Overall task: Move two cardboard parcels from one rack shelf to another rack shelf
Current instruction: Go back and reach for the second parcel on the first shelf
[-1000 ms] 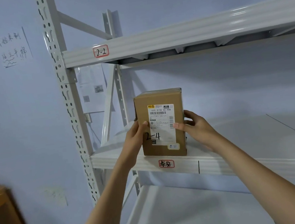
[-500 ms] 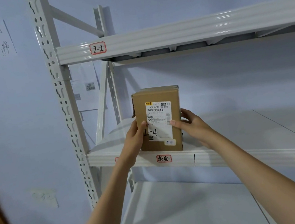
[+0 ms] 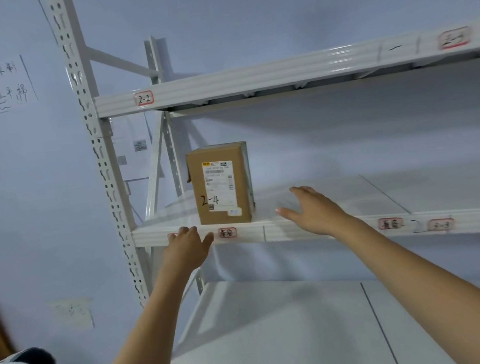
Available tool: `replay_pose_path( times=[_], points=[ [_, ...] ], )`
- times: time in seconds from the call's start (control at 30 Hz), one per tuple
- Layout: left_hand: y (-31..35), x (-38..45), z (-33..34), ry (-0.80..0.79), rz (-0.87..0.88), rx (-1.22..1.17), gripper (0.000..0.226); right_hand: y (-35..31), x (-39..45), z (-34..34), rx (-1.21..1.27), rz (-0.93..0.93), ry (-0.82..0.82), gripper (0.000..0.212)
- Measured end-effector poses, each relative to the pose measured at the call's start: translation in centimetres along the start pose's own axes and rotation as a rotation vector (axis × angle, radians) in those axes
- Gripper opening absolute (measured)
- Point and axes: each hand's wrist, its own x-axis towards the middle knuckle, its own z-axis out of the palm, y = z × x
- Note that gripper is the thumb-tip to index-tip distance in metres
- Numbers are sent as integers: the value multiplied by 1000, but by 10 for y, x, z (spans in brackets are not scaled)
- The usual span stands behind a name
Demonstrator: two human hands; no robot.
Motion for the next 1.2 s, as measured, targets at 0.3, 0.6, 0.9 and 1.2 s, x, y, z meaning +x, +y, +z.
replay_pose_path(
  times=[0.3,0.6,0.9,1.2],
  points=[
    [185,-103,42,-179,230,58,66,104,-134,-75,-322,163,-66,81],
    [400,-167,56,-219,482,56,65,233,-234,-186,-436,463,-37,81],
    [597,-166,82,-224,714,29,64,362,-250,-282,-473,641,65,80],
    [690,-113,106,-207,735,16,65,439,-206,-321,-485,644,85,82]
  ],
)
